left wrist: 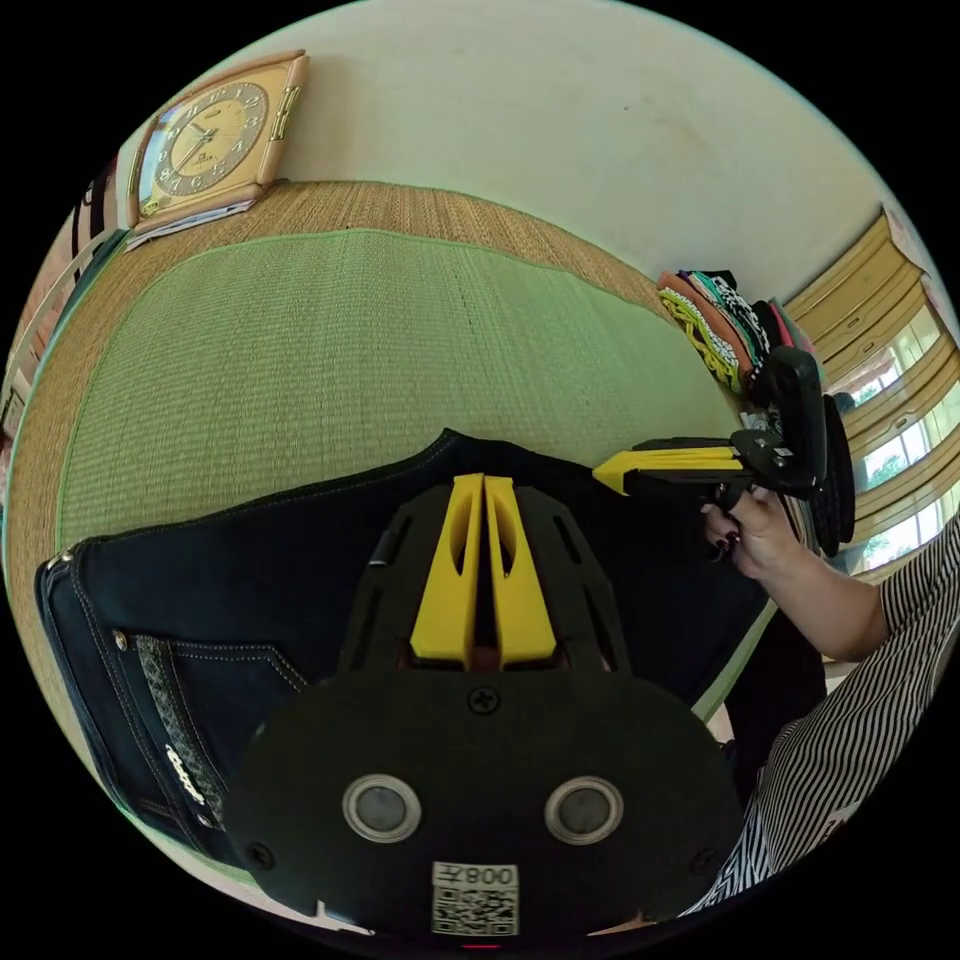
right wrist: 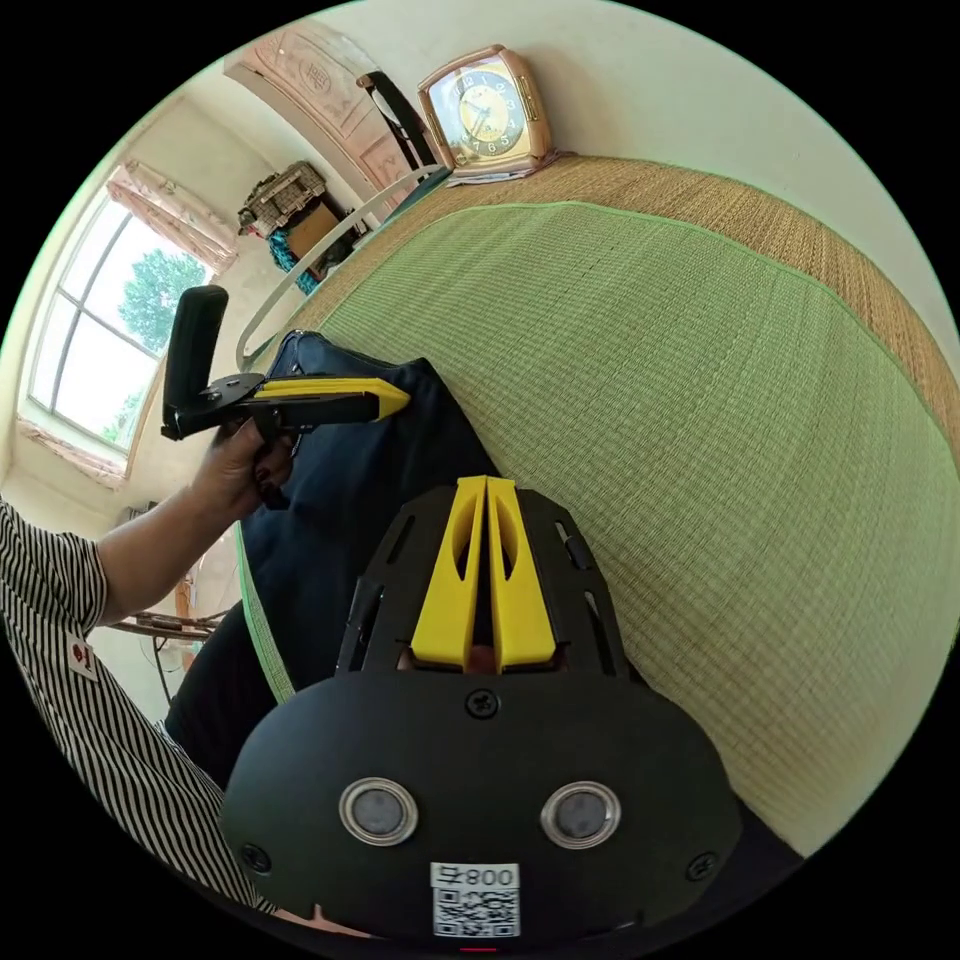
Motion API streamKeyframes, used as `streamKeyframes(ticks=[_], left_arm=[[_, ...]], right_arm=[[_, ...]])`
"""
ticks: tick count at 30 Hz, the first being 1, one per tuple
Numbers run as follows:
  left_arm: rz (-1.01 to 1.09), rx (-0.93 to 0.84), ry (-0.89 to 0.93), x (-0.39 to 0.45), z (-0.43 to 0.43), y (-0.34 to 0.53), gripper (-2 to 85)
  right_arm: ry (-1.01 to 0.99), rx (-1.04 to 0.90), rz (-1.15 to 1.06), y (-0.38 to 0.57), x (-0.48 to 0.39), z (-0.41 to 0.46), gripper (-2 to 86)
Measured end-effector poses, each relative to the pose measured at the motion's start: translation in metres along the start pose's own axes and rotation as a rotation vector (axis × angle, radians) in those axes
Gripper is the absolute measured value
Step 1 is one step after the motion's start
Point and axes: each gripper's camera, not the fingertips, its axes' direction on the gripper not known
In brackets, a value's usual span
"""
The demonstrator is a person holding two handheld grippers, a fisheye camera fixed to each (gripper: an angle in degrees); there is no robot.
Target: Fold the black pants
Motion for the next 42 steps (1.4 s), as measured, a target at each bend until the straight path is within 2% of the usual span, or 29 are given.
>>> streamKeyframes(ticks=[2,5,7,11,13,14,19,22,26,27,30,34,42], left_arm=[[0.037,0.005,0.023,0.014,0.023,0.006,0.1],[0.039,-0.054,-0.056,0.017,0.070,0.013,0.2],[-0.008,-0.080,-0.019,0.014,0.084,0.018,0.2],[0.030,-0.074,0.039,0.034,0.113,0.050,0.1],[0.008,-0.142,0.043,0.038,0.145,0.063,0.1],[0.009,-0.214,0.039,0.039,0.171,0.070,0.1],[0.009,-0.162,0.104,0.053,0.192,0.106,0.1],[0.049,-0.228,0.158,0.074,0.219,0.147,0.1],[0.080,-0.407,0.076,0.093,0.296,0.207,0.1],[0.077,-0.378,0.068,0.093,0.303,0.213,0.1],[0.024,-0.382,0.064,0.091,0.336,0.225,0.2],[0.138,-0.360,0.081,0.121,0.379,0.237,0.2],[0.371,-0.418,0.256,0.221,0.532,0.239,1.0]], right_arm=[[0.030,0.024,-0.013,0.013,-0.005,-0.010,0.1],[0.103,0.003,-0.026,0.039,-0.012,-0.018,0.1],[0.149,-0.026,-0.031,0.056,-0.015,-0.024,0.1],[0.257,-0.068,-0.015,0.102,-0.015,-0.033,0.1],[0.312,-0.127,0.012,0.118,-0.007,-0.022,0.1],[0.300,-0.147,0.023,0.127,-0.001,-0.015,0.1],[0.196,-0.126,0.068,0.157,0.007,-0.040,0.1],[0.152,-0.149,0.032,0.199,-0.003,-0.056,0.1],[0.137,-0.264,0.045,0.270,-0.005,-0.045,0.2],[0.148,-0.310,0.059,0.289,-0.001,-0.035,0.2],[0.119,-0.267,0.110,0.318,0.008,-0.044,0.2],[0.161,-0.164,0.177,0.359,0.023,-0.072,0.1],[0.235,0.078,0.627,0.522,0.112,-0.145,0.6]])
